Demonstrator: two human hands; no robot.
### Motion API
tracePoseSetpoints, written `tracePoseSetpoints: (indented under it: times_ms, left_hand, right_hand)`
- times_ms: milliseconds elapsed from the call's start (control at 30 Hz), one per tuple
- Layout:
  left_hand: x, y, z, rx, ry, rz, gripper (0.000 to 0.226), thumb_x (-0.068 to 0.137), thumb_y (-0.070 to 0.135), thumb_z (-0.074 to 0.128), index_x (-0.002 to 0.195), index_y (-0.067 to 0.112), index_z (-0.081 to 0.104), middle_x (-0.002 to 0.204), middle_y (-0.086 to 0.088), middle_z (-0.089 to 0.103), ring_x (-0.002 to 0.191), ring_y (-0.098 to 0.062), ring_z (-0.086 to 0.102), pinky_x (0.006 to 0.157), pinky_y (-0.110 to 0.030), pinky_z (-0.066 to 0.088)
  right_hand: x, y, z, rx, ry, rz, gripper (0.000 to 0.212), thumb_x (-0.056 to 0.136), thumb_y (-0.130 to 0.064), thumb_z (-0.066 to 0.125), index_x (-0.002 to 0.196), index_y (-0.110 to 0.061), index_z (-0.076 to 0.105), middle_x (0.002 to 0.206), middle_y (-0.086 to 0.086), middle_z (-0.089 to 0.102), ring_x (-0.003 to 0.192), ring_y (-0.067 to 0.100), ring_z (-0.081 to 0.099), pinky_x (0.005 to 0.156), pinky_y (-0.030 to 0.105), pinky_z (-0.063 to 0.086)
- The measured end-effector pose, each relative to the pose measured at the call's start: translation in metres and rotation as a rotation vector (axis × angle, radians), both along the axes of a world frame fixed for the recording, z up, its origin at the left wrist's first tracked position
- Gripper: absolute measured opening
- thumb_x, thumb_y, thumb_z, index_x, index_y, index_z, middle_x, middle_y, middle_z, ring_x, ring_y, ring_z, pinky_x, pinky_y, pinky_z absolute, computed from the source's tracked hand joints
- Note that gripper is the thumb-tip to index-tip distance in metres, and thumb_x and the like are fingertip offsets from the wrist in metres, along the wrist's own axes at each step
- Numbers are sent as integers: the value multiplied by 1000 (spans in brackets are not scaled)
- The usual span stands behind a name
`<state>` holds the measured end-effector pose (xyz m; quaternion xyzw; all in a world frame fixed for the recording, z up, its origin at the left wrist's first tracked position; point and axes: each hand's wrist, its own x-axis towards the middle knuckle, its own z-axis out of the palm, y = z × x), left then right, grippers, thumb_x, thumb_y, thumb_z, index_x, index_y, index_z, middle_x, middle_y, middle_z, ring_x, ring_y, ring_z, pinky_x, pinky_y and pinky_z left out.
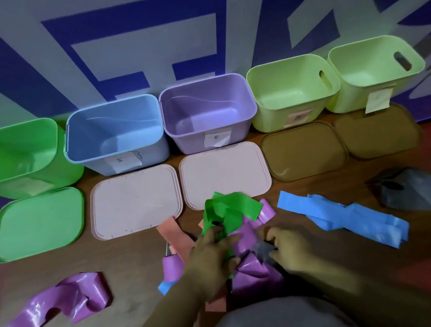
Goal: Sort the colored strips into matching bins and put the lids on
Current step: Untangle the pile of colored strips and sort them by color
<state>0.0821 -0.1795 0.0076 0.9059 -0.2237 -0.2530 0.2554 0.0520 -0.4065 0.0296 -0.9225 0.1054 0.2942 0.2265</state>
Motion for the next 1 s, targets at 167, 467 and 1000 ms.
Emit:
tracePoseSetpoints:
  times_ms: [167, 467, 1000]
  left_hand:
    - [-2, 2, -3, 20, -9, -6, 60, 84, 53, 50, 142, 44, 42, 151, -1, 30, 139, -23, 34, 113, -41, 37]
    - [3, 20, 14, -109, -44, 82, 56, 87, 45, 60, 140, 43, 46, 143, 3, 39, 130, -18, 45, 106, -29, 41]
    - [14, 27, 88, -409, -165, 136, 58, 87, 58, 57, 141, 44, 43, 141, 18, 37, 135, -3, 35, 112, -29, 36]
  right_hand:
    - [-2, -5, 19, 66, -54, -81, 14, 82, -11, 69, 88, -23, 67, 66, -12, 55, 63, 3, 52, 57, 8, 37]
    - [16, 11, 92, 159, -155, -84, 19, 80, -34, 70, 81, -53, 66, 84, -22, 71, 82, -3, 67, 77, 31, 58]
    - [41, 45, 196, 279, -281, 96, 16, 82, -15, 74, 79, -30, 74, 52, -29, 57, 50, -4, 51, 51, 8, 36]
